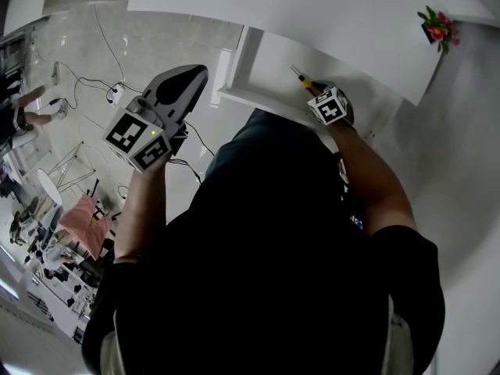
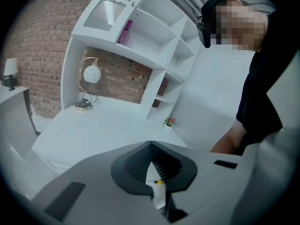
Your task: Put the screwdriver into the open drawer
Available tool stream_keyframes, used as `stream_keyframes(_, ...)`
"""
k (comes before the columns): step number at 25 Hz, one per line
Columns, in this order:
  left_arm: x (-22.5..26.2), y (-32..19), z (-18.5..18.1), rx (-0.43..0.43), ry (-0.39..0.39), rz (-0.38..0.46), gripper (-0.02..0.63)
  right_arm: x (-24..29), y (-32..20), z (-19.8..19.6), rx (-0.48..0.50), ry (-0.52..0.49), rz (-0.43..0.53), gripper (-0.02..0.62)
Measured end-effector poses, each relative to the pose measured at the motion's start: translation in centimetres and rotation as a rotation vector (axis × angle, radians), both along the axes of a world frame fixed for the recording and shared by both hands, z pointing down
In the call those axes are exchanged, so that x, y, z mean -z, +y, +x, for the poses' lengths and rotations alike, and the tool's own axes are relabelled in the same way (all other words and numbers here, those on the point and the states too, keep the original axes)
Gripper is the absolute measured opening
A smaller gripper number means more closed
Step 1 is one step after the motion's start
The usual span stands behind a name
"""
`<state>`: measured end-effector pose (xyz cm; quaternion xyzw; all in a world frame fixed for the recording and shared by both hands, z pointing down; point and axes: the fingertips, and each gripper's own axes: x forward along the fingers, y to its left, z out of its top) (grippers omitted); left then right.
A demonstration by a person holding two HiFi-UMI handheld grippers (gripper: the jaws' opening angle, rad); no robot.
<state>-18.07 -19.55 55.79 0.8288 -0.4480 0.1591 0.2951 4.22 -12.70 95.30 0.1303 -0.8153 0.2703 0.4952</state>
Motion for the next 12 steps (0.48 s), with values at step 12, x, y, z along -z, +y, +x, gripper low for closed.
stream_keyframes(12,2.4,0.7,1.4,-0.03,0.015,0.051,0.015,3.9,-0.6,0.6,-0.057,-0.031,0.043,0.106)
